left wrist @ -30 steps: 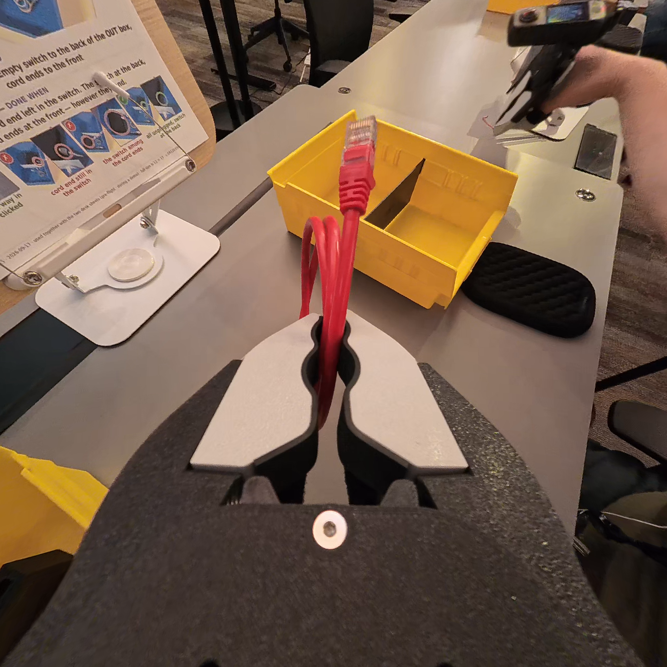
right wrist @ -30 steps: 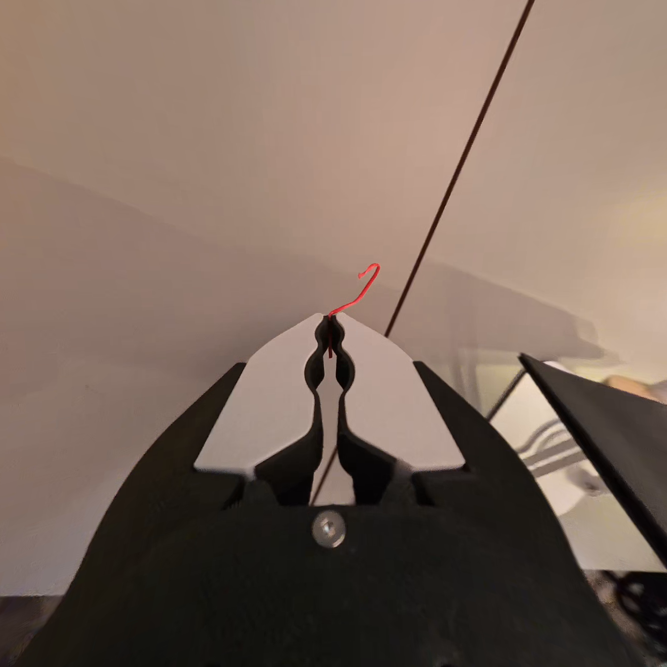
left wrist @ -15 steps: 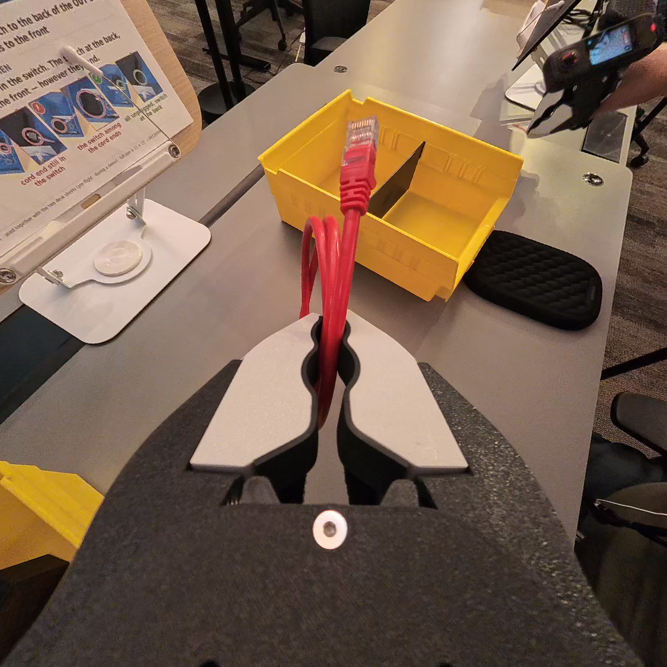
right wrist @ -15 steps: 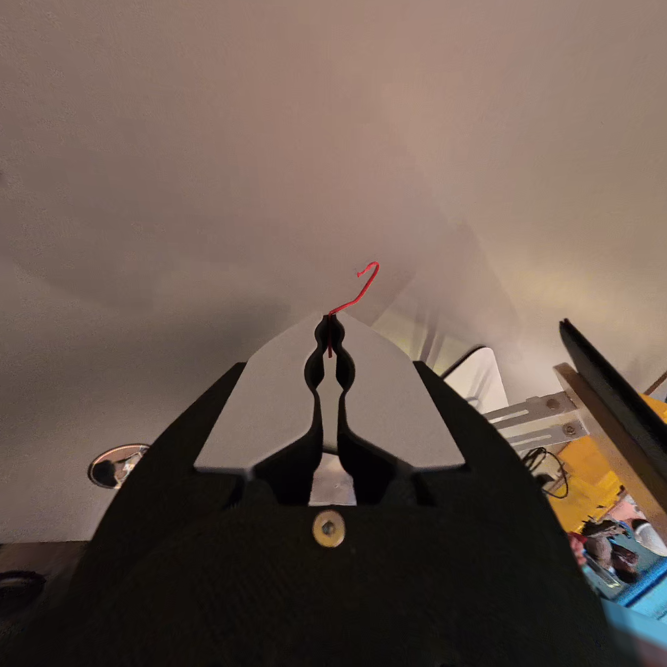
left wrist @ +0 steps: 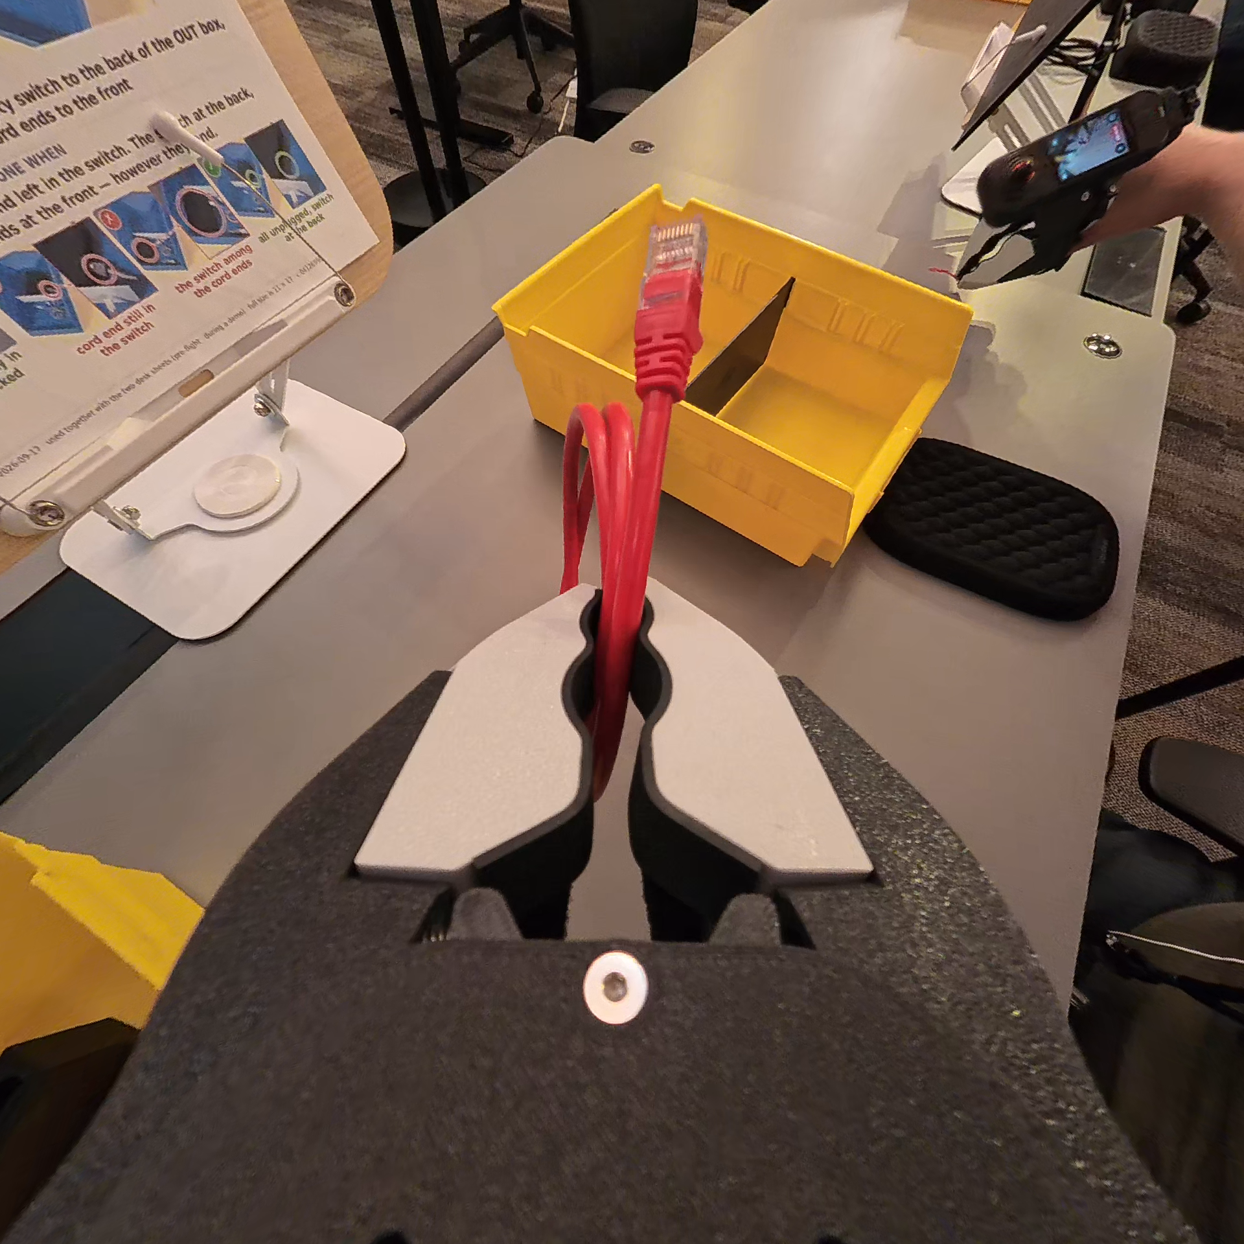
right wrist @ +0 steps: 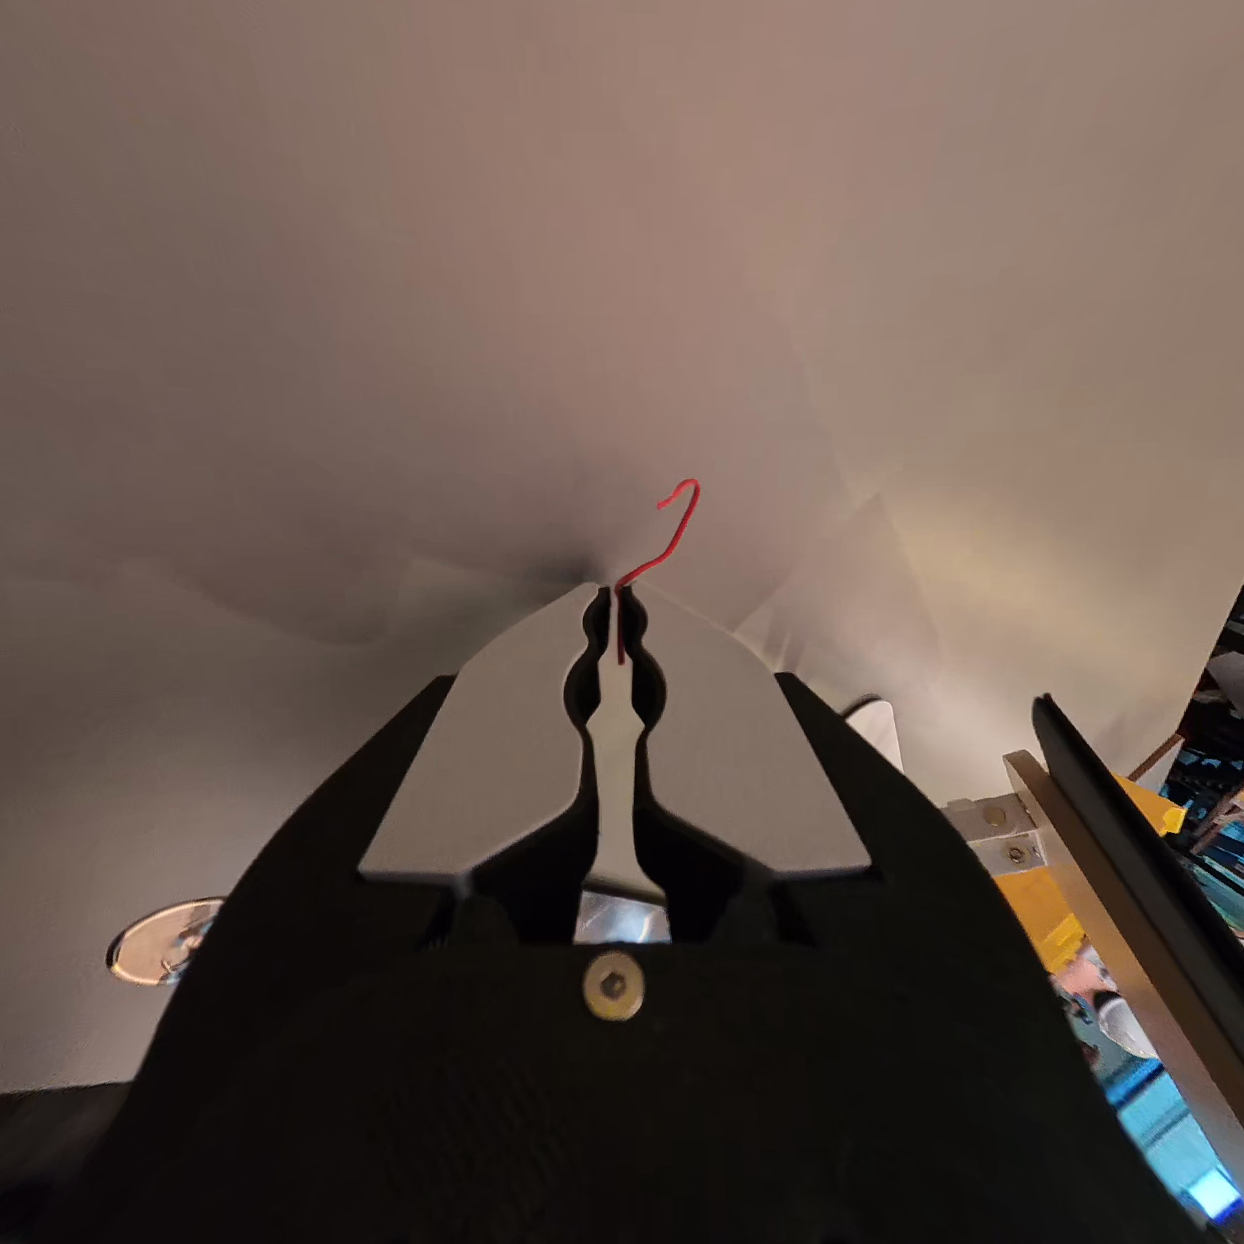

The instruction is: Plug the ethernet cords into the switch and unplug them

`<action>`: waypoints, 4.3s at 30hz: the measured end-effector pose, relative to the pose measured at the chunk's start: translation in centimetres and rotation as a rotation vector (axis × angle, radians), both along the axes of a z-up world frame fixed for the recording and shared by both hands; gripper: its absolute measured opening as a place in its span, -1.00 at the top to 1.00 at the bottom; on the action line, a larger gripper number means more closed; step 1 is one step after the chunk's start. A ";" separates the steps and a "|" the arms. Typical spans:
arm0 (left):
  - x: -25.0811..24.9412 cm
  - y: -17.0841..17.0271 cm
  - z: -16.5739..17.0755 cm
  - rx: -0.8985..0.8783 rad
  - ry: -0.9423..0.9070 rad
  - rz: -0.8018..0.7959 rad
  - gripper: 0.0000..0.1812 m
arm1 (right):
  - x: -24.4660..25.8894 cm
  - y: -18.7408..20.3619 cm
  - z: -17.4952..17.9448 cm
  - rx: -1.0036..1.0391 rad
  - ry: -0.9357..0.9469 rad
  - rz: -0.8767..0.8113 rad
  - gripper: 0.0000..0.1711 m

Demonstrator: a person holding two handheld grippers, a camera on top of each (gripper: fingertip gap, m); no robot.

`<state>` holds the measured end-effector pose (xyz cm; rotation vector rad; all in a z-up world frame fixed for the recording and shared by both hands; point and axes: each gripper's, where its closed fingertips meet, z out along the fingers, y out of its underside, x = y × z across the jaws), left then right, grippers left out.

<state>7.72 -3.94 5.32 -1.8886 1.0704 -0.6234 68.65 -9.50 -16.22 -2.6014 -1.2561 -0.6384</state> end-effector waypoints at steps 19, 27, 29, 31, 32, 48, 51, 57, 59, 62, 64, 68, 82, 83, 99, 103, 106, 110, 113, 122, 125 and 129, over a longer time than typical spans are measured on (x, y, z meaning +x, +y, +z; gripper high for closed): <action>-1.0 0.3 3.3 -0.089 -0.303 -0.076 0.94 | -24.9 3.1 23.2 0.717 0.709 0.371 0.78; -2.3 -0.4 6.9 -0.117 -0.548 -0.110 0.94 | -52.9 -1.4 27.2 0.605 1.090 1.003 0.77; -2.6 -0.7 7.6 -0.156 -0.621 -0.128 0.94 | -57.2 -1.0 26.5 0.631 1.057 1.071 0.75; -2.6 -1.2 7.8 -0.208 -0.656 -0.171 0.94 | -60.3 0.1 25.2 0.639 0.986 1.121 0.68; -2.5 -1.4 7.8 -0.228 -0.661 -0.193 0.94 | -61.4 0.6 24.5 0.625 0.949 1.139 0.64; -1.0 -1.5 5.8 -0.142 -0.464 -0.181 0.94 | -62.4 3.4 23.7 0.607 0.917 1.144 0.91; -1.3 -2.3 6.5 -0.130 -0.473 -0.223 0.94 | -59.6 2.1 27.9 0.668 1.075 1.138 0.80; -1.1 -4.2 6.1 -0.086 -0.367 -0.318 0.94 | -56.2 3.7 29.8 0.548 1.352 0.931 0.24; -0.6 -4.9 5.8 -0.096 -0.346 -0.360 0.94 | -57.6 3.5 27.5 0.378 1.356 0.941 0.25; -0.3 -5.5 5.2 -0.088 -0.314 -0.413 0.94 | -58.6 2.4 25.2 0.204 1.337 1.010 0.86; -0.3 -5.9 5.2 -0.073 -0.309 -0.441 0.94 | -58.8 2.0 25.5 0.139 1.414 1.008 0.92; -1.1 -3.6 5.3 0.027 -0.294 -0.301 0.66 | -58.7 2.9 27.1 0.225 1.482 0.946 0.93; -3.3 0.5 6.8 0.213 -0.336 -0.052 0.82 | -59.2 3.8 29.8 0.717 1.235 0.847 0.92; -3.3 0.4 6.8 0.219 -0.327 -0.053 0.83 | -59.4 3.5 29.9 0.724 1.234 0.850 0.92; -3.8 -1.8 8.2 0.239 -0.392 -0.238 0.89 | -57.1 -4.5 32.4 0.016 1.736 1.062 0.71; -2.5 -4.1 7.5 0.255 -0.351 -0.387 0.90 | -57.5 0.0 30.3 -0.014 1.741 0.851 0.80; -1.5 -6.3 7.0 0.199 -0.350 -0.528 0.89 | -59.6 0.7 26.8 0.001 1.534 0.848 0.79; -0.9 -7.6 6.6 0.149 -0.353 -0.600 0.89 | -61.2 -0.8 25.8 0.011 1.445 0.880 0.76; -0.6 -8.4 6.9 0.054 -0.408 -0.649 0.89 | -61.4 -2.6 26.4 0.004 1.460 0.979 0.76; 0.4 -9.9 6.7 -0.288 -0.557 -0.800 0.89 | -61.0 -5.5 25.8 0.238 1.265 1.349 0.85; 0.7 -10.4 6.7 -0.373 -0.590 -0.844 0.89 | -61.0 -6.5 25.6 0.252 1.244 1.416 0.89; 0.9 -10.5 6.7 -0.480 -0.635 -0.874 0.89 | -61.2 -7.0 25.6 0.256 1.251 1.454 0.92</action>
